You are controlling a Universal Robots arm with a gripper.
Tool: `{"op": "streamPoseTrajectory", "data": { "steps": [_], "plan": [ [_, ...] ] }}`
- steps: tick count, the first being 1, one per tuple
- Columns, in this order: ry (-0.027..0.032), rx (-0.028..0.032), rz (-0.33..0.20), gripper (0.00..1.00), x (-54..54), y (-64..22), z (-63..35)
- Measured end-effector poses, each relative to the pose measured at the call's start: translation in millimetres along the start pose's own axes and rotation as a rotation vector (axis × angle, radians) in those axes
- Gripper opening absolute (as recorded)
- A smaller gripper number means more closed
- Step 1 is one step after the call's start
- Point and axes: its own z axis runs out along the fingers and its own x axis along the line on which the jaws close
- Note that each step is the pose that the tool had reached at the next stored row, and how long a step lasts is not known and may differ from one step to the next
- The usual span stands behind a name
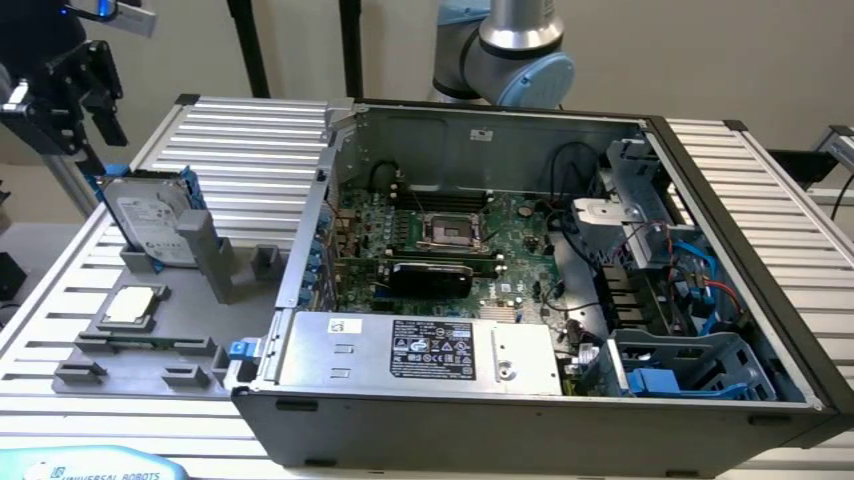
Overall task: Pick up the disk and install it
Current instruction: 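Pick up the disk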
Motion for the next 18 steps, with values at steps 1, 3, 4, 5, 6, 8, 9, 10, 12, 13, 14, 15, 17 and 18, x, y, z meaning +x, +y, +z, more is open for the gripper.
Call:
{"op": "streamPoseTrajectory", "data": {
  "steps": [1, 3, 4, 5, 6, 8, 9, 10, 12, 13, 14, 15, 17, 18],
  "plan": [
    [0.0001, -0.0001, 0.000, 0.53, 0.0, 0.0, 1.3],
    [0.0001, 0.0000, 0.000, 0.60, 0.1, -0.1, 4.8],
    [0.0001, 0.0001, 0.000, 0.60, 0.1, -0.1, 6.6],
    [0.0002, -0.0001, 0.000, 0.60, 0.2, -0.1, 8.5],
    [0.0002, -0.0001, 0.000, 0.60, 0.2, -0.1, 10.3],
    [0.0002, -0.0001, 0.000, 0.60, 0.3, -0.1, 14.0],
    [0.0002, -0.0001, 0.000, 0.60, 0.3, -0.1, 15.7],
    [0.0001, 0.0000, 0.000, 0.60, 0.4, -0.2, 17.6],
    [0.0002, -0.0001, 0.001, 0.60, 0.5, -0.2, 21.1],
    [0.0002, 0.0000, 0.001, 0.60, 0.5, -0.2, 22.9],
    [0.0002, -0.0001, 0.001, 0.60, 0.5, -0.2, 24.9],
    [0.0002, -0.0001, 0.001, 0.60, 0.6, -0.2, 26.7],
    [0.0002, 0.0000, 0.001, 0.60, 0.6, -0.2, 30.3],
    [0.0002, 0.0000, 0.001, 0.60, 0.7, -0.2, 32.1]
  ]
}}
